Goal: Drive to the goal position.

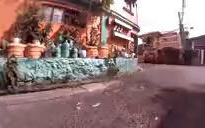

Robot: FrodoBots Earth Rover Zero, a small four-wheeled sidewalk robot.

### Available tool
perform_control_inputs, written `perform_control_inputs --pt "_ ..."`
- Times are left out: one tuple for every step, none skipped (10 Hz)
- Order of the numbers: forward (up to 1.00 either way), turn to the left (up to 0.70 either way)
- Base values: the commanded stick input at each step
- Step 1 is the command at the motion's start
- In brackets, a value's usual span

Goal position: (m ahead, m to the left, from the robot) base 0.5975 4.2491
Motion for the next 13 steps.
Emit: perform_control_inputs --pt "0.00 0.70" --pt "0.00 0.70" --pt "0.00 0.70" --pt "0.00 0.70" --pt "0.00 0.70" --pt "0.00 0.70" --pt "0.00 0.70" --pt "0.00 0.70" --pt "0.00 0.70" --pt "0.00 0.70" --pt "0.00 0.70" --pt "0.00 0.70" --pt "0.00 0.70"
